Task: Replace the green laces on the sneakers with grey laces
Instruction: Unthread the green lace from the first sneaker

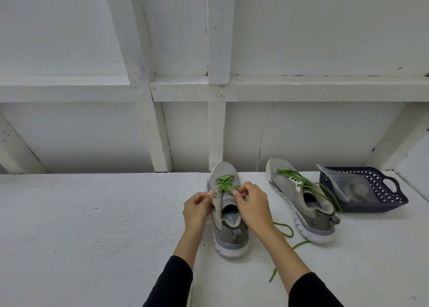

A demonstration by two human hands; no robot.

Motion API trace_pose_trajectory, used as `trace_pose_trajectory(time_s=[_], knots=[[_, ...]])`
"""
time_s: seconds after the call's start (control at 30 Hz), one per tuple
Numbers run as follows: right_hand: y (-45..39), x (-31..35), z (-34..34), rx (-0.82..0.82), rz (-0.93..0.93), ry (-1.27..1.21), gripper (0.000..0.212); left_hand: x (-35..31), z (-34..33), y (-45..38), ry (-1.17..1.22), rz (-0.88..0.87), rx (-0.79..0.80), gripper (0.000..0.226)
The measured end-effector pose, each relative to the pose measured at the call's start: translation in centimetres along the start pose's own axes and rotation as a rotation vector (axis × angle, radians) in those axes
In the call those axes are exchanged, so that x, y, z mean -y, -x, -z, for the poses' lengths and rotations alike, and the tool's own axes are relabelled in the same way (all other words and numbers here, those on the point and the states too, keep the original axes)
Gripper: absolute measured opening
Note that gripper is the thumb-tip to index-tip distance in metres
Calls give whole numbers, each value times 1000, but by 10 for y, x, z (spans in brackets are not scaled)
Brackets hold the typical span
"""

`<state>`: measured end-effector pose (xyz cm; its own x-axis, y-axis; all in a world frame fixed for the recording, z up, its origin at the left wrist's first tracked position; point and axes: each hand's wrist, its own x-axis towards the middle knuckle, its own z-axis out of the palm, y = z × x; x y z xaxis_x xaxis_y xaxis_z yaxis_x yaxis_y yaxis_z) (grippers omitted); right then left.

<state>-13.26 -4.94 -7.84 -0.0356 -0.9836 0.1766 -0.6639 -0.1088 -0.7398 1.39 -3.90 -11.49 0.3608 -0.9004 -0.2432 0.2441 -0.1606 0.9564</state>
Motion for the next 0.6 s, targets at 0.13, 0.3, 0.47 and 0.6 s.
trace_pose_trajectory(time_s=[0.13, 0.3, 0.47, 0.6], knots=[[-1, -2, -1, -14, -111, -65, 16, -2, -1, 1, -31, -8, -1, 15], [-10, -13, 1, 18, -477, -307, 26, -4, -4, 0, -204, -61, -4, 15], [-2, -8, -3, -78, -350, -292, 15, -18, -13, 14, -517, -225, -49, 12], [7, -10, -7, -130, -222, -315, 12, -29, -22, 11, -894, -595, 88, 21]])
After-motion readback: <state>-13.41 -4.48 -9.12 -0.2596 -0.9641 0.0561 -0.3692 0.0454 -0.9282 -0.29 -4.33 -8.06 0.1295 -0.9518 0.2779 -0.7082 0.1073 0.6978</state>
